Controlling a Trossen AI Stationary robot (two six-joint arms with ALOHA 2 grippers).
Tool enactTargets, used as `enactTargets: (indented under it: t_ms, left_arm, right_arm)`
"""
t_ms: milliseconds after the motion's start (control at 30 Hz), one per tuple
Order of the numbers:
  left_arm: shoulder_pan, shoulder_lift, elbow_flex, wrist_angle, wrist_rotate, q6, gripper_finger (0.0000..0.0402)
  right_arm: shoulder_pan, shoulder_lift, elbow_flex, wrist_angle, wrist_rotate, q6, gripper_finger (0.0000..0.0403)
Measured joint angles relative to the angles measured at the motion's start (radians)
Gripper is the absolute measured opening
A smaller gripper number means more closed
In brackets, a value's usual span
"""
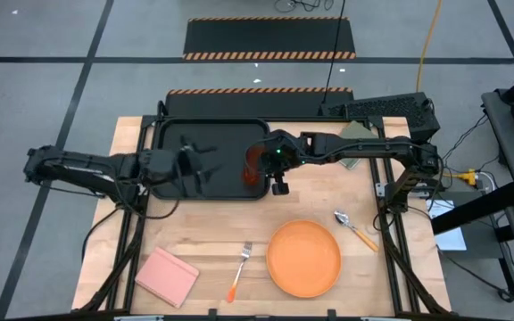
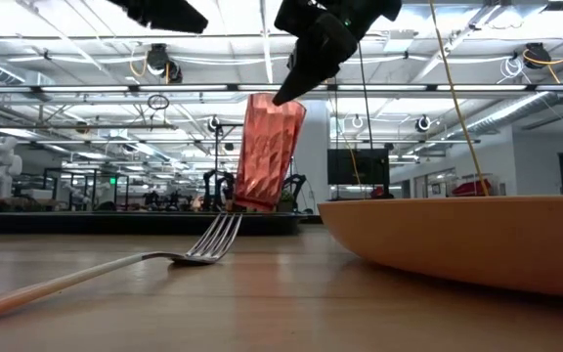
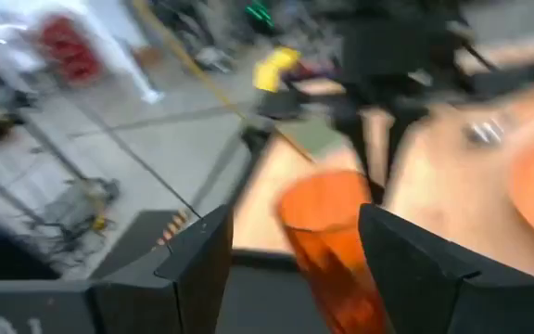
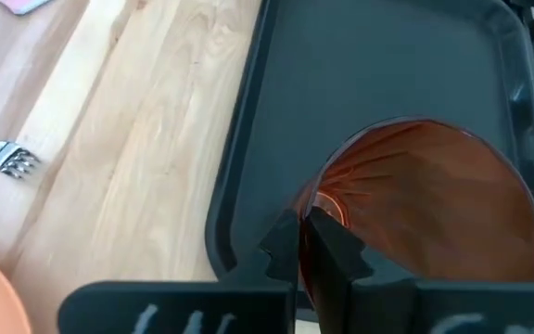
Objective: Pick and place plate/cup/fork/spoon on tray
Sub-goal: Put the orange cup on the black tray
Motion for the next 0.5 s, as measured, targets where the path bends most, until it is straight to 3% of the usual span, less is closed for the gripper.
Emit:
enactTargets:
  t_ms: [133,300,500]
  left_arm:
    - [0.002,0.111,0.154,-0.148,0.109,0.062,0.0235]
    - [0.004,0.243,0.248,-0.255,0.109,0.152,0.0250]
    - [0.009,0.325,0.282,-0.270,0.111,0.205,0.0274]
  right_arm:
    - [-0.002,0.000,-0.012,0.016,0.001,-0.018,0.0002]
    - [-0.002,0.000,-0.036,0.032,0.000,-0.029,0.0002]
    - [-0.001,0.000,-0.049,0.031,0.003,-0.044,0.0011]
